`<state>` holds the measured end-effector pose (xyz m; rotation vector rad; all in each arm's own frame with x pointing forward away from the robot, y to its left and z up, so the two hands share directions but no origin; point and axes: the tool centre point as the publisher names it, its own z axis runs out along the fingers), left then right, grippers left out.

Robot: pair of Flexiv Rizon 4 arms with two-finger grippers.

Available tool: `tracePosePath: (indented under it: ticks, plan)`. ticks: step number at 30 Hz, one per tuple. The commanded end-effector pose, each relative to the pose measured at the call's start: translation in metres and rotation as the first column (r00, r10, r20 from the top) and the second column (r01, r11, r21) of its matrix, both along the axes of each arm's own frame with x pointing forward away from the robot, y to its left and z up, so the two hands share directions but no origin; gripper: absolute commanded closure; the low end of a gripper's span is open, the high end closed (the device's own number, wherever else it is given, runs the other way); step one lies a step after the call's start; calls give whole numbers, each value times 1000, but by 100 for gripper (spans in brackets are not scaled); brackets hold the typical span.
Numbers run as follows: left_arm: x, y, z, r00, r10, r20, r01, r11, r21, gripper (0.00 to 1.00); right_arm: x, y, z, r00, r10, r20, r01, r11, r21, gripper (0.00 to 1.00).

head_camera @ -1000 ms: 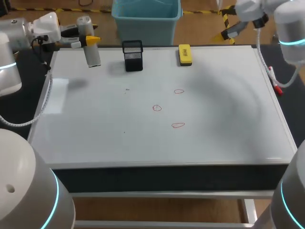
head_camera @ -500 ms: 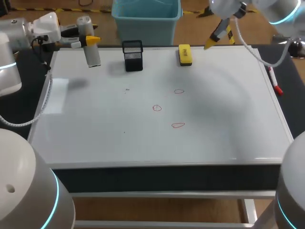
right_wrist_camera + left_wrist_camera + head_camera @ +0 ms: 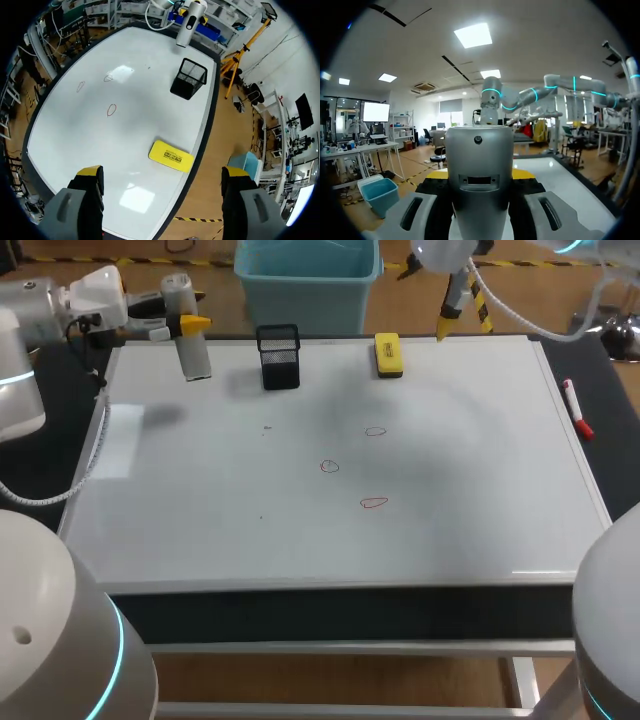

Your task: Pick up the inspection probe, press it on each red-marked spot on the whiteboard one by one, put down the probe, pick up the eraser, and wipe off all the red marks.

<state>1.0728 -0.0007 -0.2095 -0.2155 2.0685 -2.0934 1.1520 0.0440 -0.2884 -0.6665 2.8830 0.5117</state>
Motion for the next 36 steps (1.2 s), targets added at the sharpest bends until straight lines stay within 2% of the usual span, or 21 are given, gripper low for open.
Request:
tracePosePath:
  ticks: [1, 2, 5, 7, 8, 11, 15, 19, 21, 24, 26, 33, 36]
  plan:
    - [0, 0, 1, 1000, 2, 2, -2, 1000, 0, 100, 1, 2, 5, 994, 24, -107, -38, 991, -129, 0]
    - [0, 0, 1, 1000, 2, 2, -2, 1000, 0, 100, 1, 2, 5, 994, 24, -107, -38, 991, -129, 0]
    - [0, 0, 1, 1000, 2, 2, -2, 1000, 0, 100, 9, 4, 0, 988, 124, -92, -129, 990, -52, 0]
    - [0, 0, 1, 1000, 2, 2, -2, 1000, 0, 100, 13, 6, -4, 979, 179, -99, -185, 981, -54, 0]
    - [0, 0, 1, 1000, 2, 2, -2, 1000, 0, 100, 14, 8, -5, 975, 206, -79, -209, 978, -28, 0]
    - [0, 0, 1, 1000, 2, 2, -2, 1000, 0, 100, 16, 15, -8, 945, 316, -82, -319, 947, -37, 0]
    - [0, 0, 1, 1000, 2, 2, -2, 1000, 0, 100, 17, 24, -15, 883, 461, -90, -468, 880, -83, 0]
    - [0, 0, 1, 1000, 2, 2, -2, 1000, 0, 100, 14, 36, -19, 806, 577, -132, -592, 780, -202, 0]
    - [0, 0, 1, 1000, 2, 2, -2, 1000, 0, 100, 13, 41, -23, 774, 613, -159, -632, 728, -266, 0]
    - [0, 0, 1, 1000, 2, 2, -2, 1000, 0, 100, 11, 44, -27, 734, 661, -156, -673, 676, -299, 0]
    - [0, 0, 1, 1000, 2, 2, -2, 1000, 0, 100, 11, 44, -32, 714, 685, -145, -692, 658, -296, 0]
    - [0, 0, 1, 1000, 2, 2, -2, 1000, 0, 100, 10, 42, -50, 626, 762, -168, -765, 557, -323, 0]
    - [0, 0, 1, 1000, 2, 2, -2, 1000, 0, 100, 11, 40, -55, 604, 781, -158, -780, 540, -314, 0]
